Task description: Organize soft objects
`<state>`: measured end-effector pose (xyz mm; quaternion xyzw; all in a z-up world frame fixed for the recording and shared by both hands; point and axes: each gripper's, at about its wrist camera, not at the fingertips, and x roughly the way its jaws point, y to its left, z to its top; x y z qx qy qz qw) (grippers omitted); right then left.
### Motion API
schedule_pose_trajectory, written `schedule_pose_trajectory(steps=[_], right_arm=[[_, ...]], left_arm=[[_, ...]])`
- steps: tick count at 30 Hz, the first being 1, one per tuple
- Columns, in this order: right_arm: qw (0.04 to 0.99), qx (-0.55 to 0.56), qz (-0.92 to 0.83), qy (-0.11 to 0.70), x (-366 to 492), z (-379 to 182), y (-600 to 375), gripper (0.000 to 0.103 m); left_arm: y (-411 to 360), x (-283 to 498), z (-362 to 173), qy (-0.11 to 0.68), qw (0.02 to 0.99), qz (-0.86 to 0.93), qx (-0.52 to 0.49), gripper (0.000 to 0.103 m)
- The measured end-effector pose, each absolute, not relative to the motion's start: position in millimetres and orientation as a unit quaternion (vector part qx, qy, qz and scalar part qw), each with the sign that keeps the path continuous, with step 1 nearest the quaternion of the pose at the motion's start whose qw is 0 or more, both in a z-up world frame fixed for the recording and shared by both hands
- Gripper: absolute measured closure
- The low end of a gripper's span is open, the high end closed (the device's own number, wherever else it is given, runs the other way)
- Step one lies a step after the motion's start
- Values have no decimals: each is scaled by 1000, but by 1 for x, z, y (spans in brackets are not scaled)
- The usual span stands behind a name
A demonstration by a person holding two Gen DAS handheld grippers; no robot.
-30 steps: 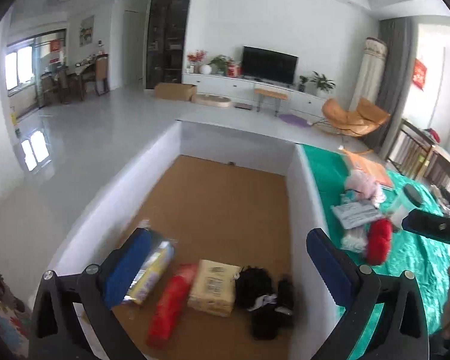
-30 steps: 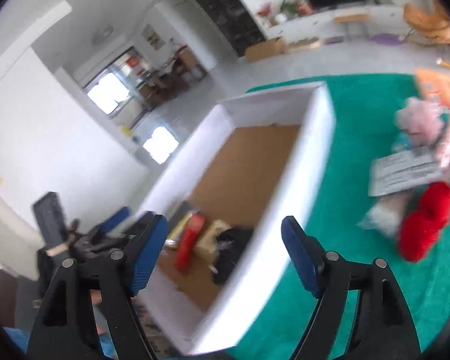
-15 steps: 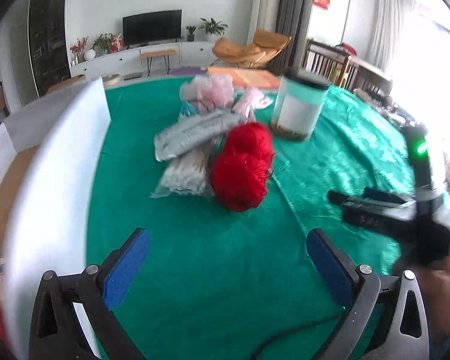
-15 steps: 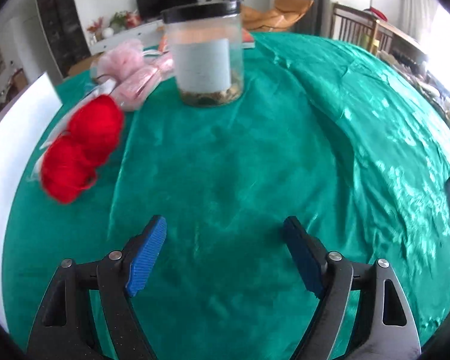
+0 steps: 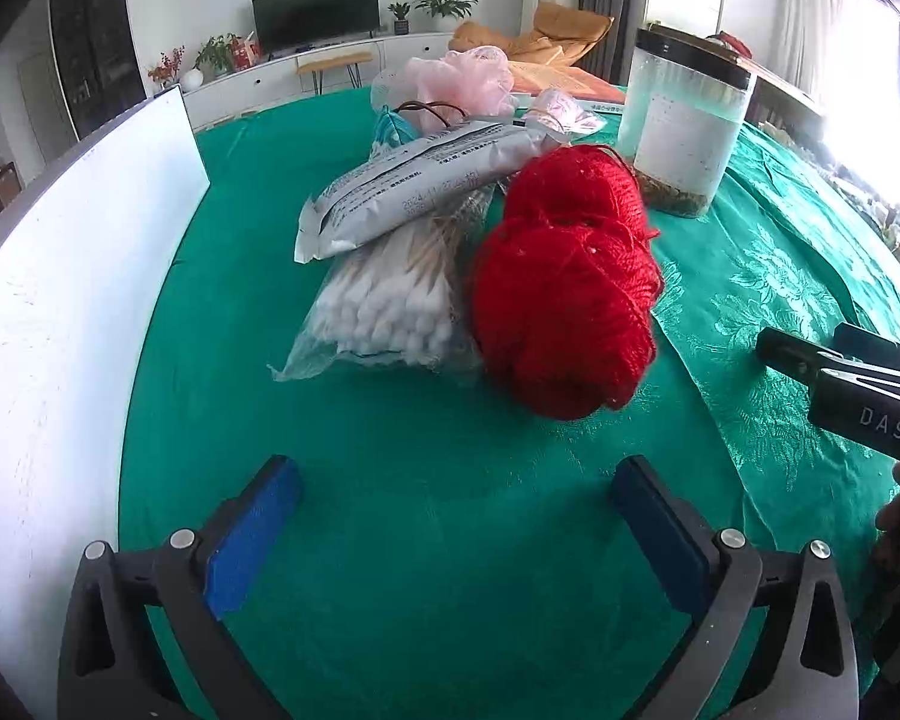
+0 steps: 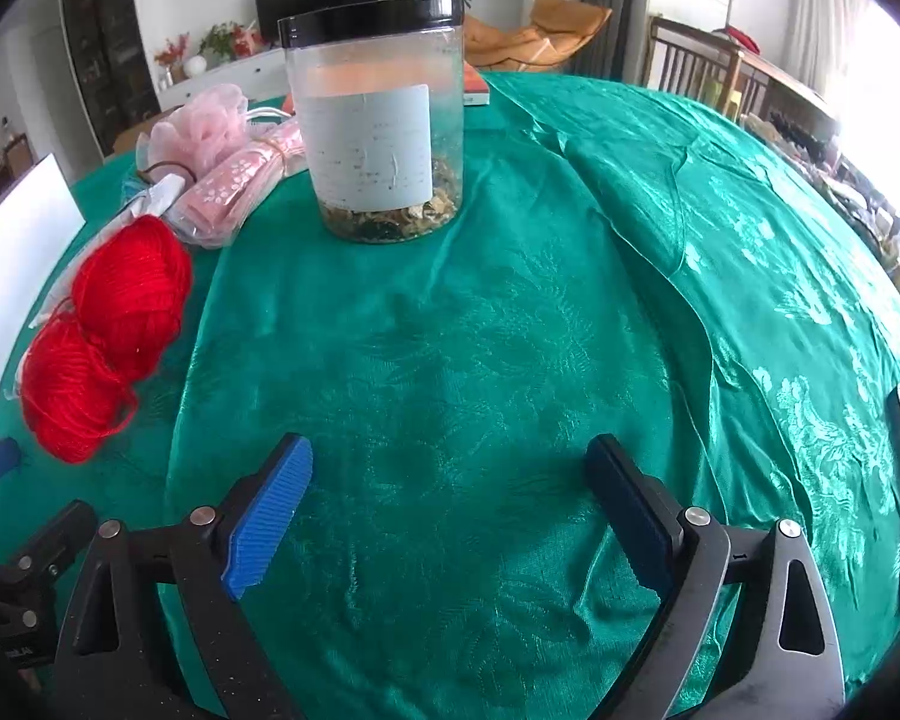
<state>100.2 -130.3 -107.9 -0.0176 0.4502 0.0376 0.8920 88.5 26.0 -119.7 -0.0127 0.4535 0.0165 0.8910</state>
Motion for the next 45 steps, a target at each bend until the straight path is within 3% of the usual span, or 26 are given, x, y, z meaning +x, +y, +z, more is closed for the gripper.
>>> schedule_pose_trajectory(steps=[45], right_arm=[[891, -17, 38, 451, 100, -107, -132, 9]], left_arm=[[30, 93, -123, 454, 891, 16, -14, 0]])
